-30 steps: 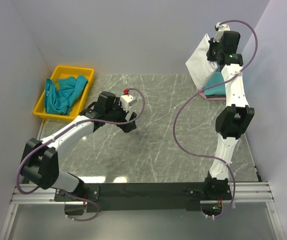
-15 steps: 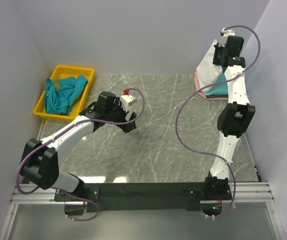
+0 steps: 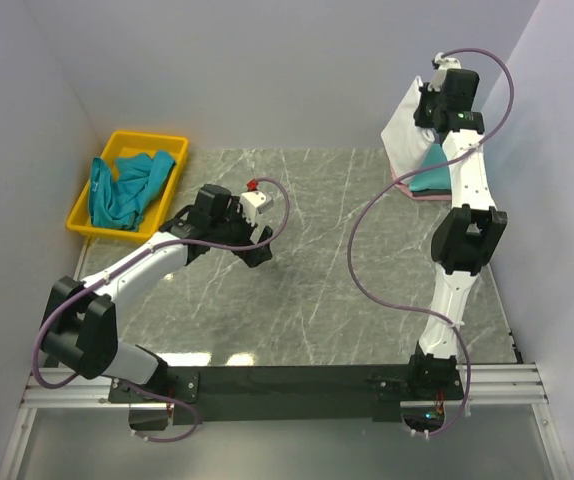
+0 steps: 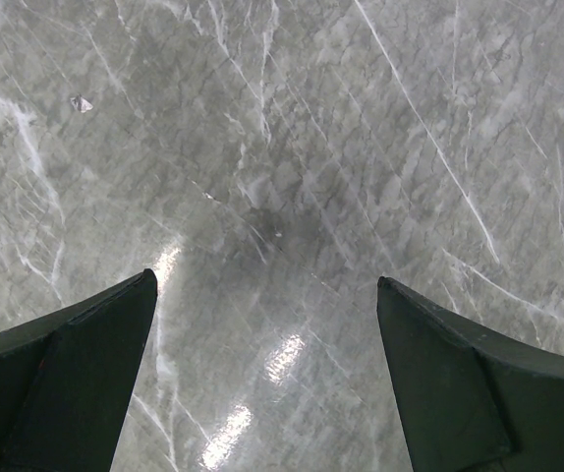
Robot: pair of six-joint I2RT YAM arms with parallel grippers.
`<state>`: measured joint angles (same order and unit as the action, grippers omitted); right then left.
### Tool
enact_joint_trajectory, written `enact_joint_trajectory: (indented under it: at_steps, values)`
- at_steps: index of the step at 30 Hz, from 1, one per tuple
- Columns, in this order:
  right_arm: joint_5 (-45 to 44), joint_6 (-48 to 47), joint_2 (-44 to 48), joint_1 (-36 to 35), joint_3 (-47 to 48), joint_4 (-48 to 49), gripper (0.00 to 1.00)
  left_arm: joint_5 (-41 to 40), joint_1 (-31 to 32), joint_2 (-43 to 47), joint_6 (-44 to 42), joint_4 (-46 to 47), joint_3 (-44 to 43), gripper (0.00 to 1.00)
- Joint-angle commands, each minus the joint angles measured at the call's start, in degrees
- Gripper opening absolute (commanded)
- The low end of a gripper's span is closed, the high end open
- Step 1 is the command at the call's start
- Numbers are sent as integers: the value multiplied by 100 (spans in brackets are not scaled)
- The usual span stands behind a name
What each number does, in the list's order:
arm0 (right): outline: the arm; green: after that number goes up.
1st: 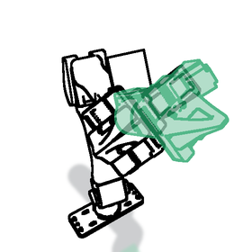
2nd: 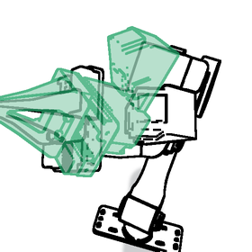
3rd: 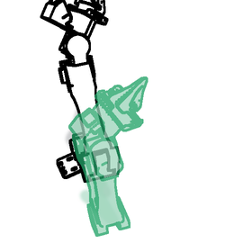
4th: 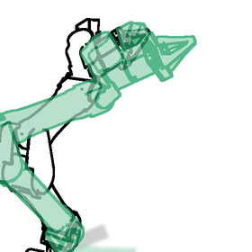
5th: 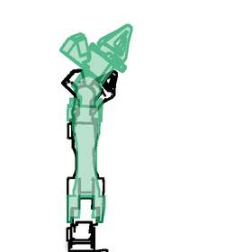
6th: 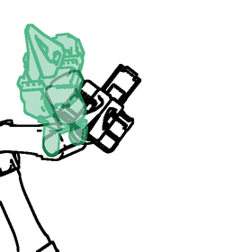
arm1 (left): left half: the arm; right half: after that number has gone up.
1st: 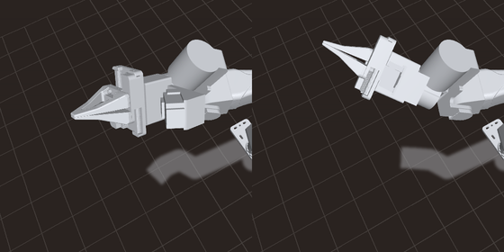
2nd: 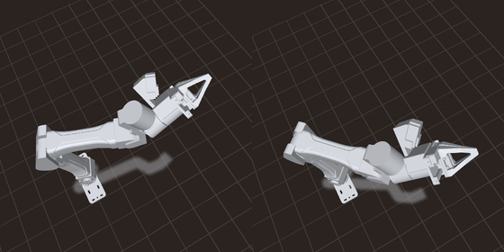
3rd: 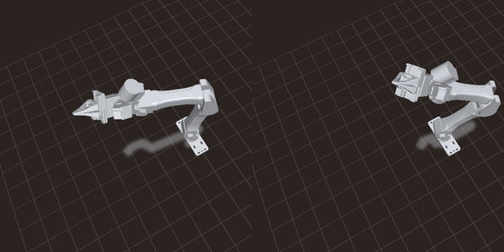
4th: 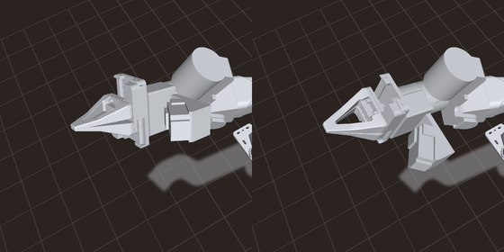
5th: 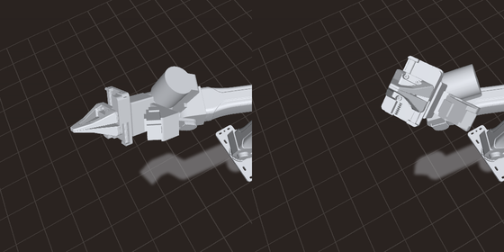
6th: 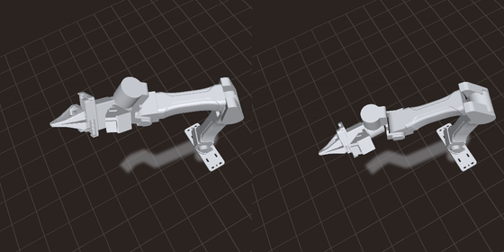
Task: Fold and stack the t-shirts
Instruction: Neatly place the folded tshirt to the corner
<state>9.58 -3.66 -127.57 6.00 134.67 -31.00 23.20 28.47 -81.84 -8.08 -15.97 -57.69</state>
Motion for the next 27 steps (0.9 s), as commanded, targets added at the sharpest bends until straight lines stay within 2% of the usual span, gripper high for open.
enact_joint_trajectory:
  at_steps: [1,8,12,27]
  values:
    - [105,182,435,-99,287,139,0,158,-17,204,8,103,21,100]
    - [61,252,303,-125,271,217,0,193,-17,143,34,138,12,100]
    - [-105,-20,189,-108,147,340,0,211,-17,107,17,120,-23,99]
    - [-466,-600,-154,384,-116,508,0,290,-17,-60,-54,6,-172,100]
